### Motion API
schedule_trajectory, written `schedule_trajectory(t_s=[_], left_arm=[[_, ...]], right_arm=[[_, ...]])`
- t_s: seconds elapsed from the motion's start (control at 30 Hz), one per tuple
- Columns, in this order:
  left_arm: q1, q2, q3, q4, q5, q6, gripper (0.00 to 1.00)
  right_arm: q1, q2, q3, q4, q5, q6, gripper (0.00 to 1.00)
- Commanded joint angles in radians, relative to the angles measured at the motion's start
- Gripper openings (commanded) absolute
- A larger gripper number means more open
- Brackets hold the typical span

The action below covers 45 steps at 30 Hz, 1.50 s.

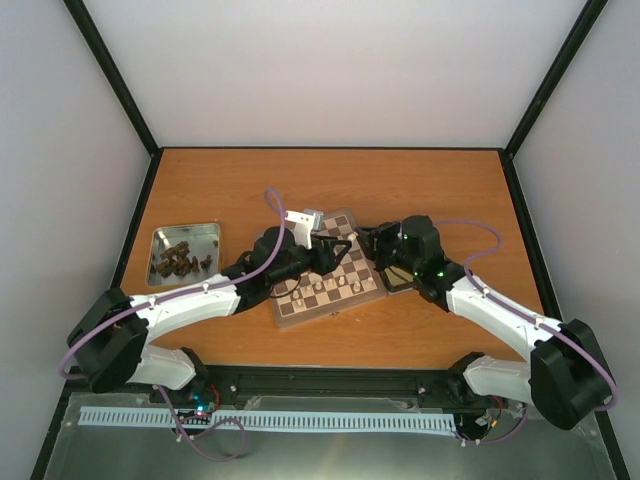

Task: Set up the chess pieces on the board
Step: Pick up the chess piece from the storage box, then place the chess piece on the chessboard.

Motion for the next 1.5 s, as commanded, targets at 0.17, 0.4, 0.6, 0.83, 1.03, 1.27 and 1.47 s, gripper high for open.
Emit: schedule_trajectory(t_s=[0.17,0.4,0.6,0.83,1.03,1.27,1.47], left_arm=[[-0.013,0.038,0.005,0.093,0.022,-0.015,0.37],[-0.014,0.034,0.019,0.093,0.002,0.003,0.24],[-0.015,0.037,0.039,0.034,-0.016,0.011,0.06],[-0.016,-0.033,0.072,-0.253,-0.049,0.038,0.04],[-0.015,-0.15,0.128,-0.702,-0.06,0.081,0.04],[-0.014,-0.251,0.167,-1.258,-0.042,-0.022,0.04],[-0.012,-0.256,0.158,-1.419,-0.051,-0.068,0.05]], right_arm=[[0.009,0.01,0.026,0.037,-0.016,0.032,0.15],[0.009,0.011,0.029,0.022,-0.017,0.023,0.15],[0.009,0.013,0.028,0.002,-0.003,0.006,0.15],[0.009,-0.006,0.07,-0.119,0.167,-0.199,0.16],[0.008,0.002,0.145,-0.21,0.314,-0.533,0.16],[0.009,-0.064,0.103,-0.307,0.408,-0.715,0.17],[0.009,-0.095,0.057,-0.316,0.434,-0.737,0.17]])
